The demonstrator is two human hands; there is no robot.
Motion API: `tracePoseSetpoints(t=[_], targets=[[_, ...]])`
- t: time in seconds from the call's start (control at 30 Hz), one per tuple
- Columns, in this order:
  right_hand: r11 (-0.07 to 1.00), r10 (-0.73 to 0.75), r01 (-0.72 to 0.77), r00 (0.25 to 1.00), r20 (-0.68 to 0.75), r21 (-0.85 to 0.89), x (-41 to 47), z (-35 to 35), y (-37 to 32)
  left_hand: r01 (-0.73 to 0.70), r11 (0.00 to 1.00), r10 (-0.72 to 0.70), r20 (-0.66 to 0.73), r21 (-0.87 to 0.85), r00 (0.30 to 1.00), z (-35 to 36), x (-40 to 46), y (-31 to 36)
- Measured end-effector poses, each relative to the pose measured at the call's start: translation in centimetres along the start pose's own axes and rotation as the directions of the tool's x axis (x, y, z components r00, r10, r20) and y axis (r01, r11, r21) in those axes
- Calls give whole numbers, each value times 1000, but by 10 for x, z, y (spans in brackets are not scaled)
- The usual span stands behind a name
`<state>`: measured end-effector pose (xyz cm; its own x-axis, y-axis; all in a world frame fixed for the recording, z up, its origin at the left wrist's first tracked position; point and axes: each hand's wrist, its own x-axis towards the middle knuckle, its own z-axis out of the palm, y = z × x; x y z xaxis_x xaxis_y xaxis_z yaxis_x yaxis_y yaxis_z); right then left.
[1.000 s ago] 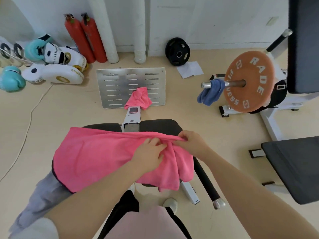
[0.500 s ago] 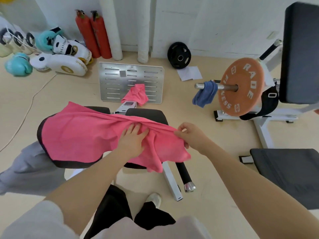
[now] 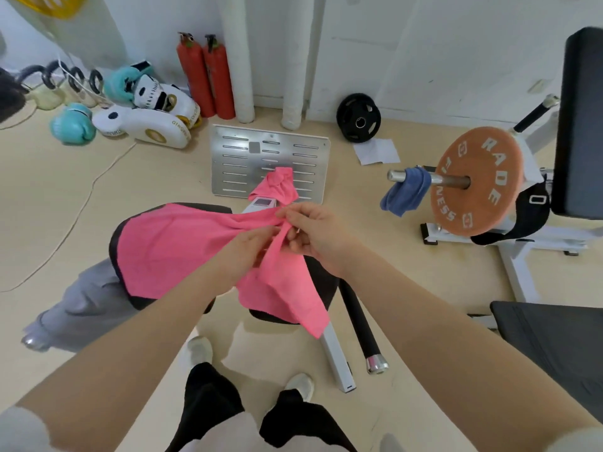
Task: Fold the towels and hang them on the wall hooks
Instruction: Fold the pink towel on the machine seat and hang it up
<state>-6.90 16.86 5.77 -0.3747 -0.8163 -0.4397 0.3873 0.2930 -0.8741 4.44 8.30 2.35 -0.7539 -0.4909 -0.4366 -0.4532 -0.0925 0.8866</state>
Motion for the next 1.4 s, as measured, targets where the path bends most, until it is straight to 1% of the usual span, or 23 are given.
tracePoseSetpoints(t=[0.03, 0.1, 0.13, 0.2, 0.27, 0.3, 0.33, 0.37, 0.43, 0.53, 0.57, 0.6, 0.63, 0.7, 0.73, 0.8, 0.87, 0.93, 1.0, 1.07, 1.13, 1.33, 1.4], targets=[[1000, 8, -8, 1000, 14, 11, 7, 9, -1, 33, 981, -34, -4, -190, 999, -13, -3, 0], [999, 37, -38, 997, 69, 22, 22, 27, -2, 24, 982, -38, -75, -188, 996, -43, -5, -4], [999, 48, -49, 994, 99, 3, 30, 36, -2, 35, 998, -38, -77, -43, 996, -61, -8, -8], [997, 54, -47, 991, 123, -56, 46, 58, -1, 22, 976, -2, -91, 217, 996, -92, -16, -13], [991, 38, -26, 995, 92, -132, 63, 79, 2, -28, 963, 41, -46, 269, 998, -117, -17, -15], [976, 13, 2, 998, 69, -216, 72, 88, 3, -44, 962, 59, -48, 269, 997, -128, -16, -12], [933, -25, 38, 999, 39, -357, 81, 95, 4, -41, 958, 62, -66, 282, 996, -137, -11, -10], [842, -71, 67, 997, 14, -535, 89, 101, 4, -47, 959, 74, -87, 279, 994, -153, -5, -11], [608, -120, 63, 993, -13, -791, 107, 110, 7, -19, 977, 41, -103, 212, 994, -181, 5, -12], [353, -143, 37, 990, -15, -935, 135, 129, 14, 21, 982, -8, -70, 185, 998, -218, 24, -24], [291, -153, 37, 988, -8, -956, 145, 137, 18, 31, 979, -19, -59, 200, 998, -228, 31, -26], [279, -153, 45, 988, 2, -959, 155, 144, 21, 22, 973, -12, -42, 231, 999, -237, 40, -31], [335, -130, 57, 991, 14, -941, 163, 152, 24, 9, 967, -3, -23, 256, 1000, -244, 49, -33], [527, -46, 65, 998, 47, -847, 179, 165, 30, 1, 952, -8, 21, 305, 1000, -256, 69, -38], [585, -15, 56, 998, 58, -809, 186, 169, 34, 7, 948, -23, 49, 317, 999, -261, 80, -43], [640, 20, -4, 1000, 12, -768, 200, 173, 42, 36, 939, -70, 88, 341, 994, -268, 101, -51], [654, 59, -101, 995, -83, -750, 209, 172, 51, 81, 931, -124, 100, 355, 987, -271, 119, -62], [623, 62, -149, 988, -141, -768, 213, 171, 57, 121, 898, -166, 71, 424, 984, -272, 134, -75], [639, 56, -162, 985, -165, -752, 216, 170, 60, 144, 805, -210, 50, 576, 976, -275, 148, -88], [653, 64, -148, 988, -141, -743, 219, 168, 59, 123, 691, -275, 103, 712, 956, -277, 157, -97], [635, 90, -150, 989, -120, -758, 220, 165, 58, 114, 630, -329, 131, 768, 935, -277, 161, -101], [665, 127, -129, 990, -58, -735, 218, 159, 55, 229, 665, -432, 115, 711, 895, -285, 176, -106], [725, 132, -127, 990, -44, -677, 211, 160, 46, 232, 740, -429, 177, 632, 886, -283, 176, -99]])
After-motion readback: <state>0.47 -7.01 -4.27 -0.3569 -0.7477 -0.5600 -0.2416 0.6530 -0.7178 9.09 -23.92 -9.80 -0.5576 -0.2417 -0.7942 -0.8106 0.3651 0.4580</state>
